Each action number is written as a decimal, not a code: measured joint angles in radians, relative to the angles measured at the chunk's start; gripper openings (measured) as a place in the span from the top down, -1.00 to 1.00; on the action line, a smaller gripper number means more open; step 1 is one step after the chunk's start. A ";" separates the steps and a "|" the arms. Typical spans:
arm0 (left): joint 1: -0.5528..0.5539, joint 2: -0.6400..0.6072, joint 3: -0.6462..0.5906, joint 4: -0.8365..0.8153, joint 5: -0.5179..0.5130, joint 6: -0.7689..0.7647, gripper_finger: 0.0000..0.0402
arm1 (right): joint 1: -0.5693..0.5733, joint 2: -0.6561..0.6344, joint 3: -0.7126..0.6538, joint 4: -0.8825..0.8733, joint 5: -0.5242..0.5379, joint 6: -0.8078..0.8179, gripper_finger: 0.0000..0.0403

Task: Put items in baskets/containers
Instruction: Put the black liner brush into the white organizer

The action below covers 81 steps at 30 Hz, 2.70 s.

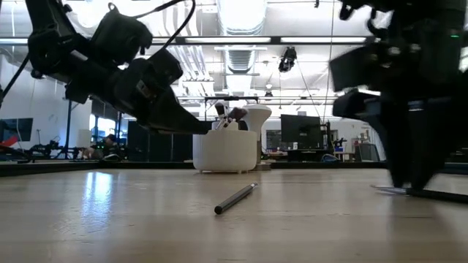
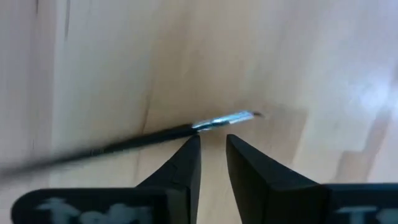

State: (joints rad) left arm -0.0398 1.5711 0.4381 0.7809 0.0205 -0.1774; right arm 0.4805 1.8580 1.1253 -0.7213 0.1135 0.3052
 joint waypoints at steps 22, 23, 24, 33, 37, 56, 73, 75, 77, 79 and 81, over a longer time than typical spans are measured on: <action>-0.011 0.000 0.026 -0.022 -0.026 -0.010 0.83 | -0.001 -0.001 0.033 0.144 -0.034 0.517 0.30; -0.011 0.000 0.026 -0.022 -0.026 -0.011 0.83 | -0.001 0.001 0.033 0.156 -0.036 0.527 0.31; -0.011 0.000 0.026 -0.022 -0.026 -0.012 0.83 | 0.000 0.004 0.033 0.160 -0.039 0.538 0.32; -0.011 0.000 0.026 -0.023 -0.026 -0.016 0.83 | 0.000 0.066 0.035 0.149 -0.038 0.556 0.48; -0.011 0.000 0.026 -0.031 -0.026 -0.039 0.83 | -0.001 0.075 0.034 0.142 -0.035 0.526 0.64; 0.006 0.001 -0.043 0.076 -0.114 0.069 0.83 | -0.014 -0.134 -0.027 0.087 0.134 0.207 0.93; 0.017 0.001 -0.190 0.497 -0.151 0.092 0.95 | -0.299 -0.490 -0.521 1.289 0.176 -0.374 0.94; 0.018 0.001 -0.190 0.499 -0.152 0.092 0.96 | -0.360 -0.491 -0.537 1.406 0.177 -0.414 0.94; 0.018 0.001 -0.190 0.501 -0.153 0.093 0.96 | -0.422 -0.480 -0.549 1.518 0.164 -0.461 0.94; 0.018 0.001 -0.189 0.500 -0.164 0.101 0.96 | -0.493 -0.459 -0.558 1.638 0.104 -0.501 0.94; 0.018 0.000 -0.186 0.501 -0.189 0.107 0.96 | -0.568 -0.428 -0.559 1.752 0.018 -0.503 0.94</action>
State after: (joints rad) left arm -0.0216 1.5715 0.2520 1.2816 -0.1689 -0.0708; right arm -0.0873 1.4298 0.5667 1.0309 0.1318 -0.1975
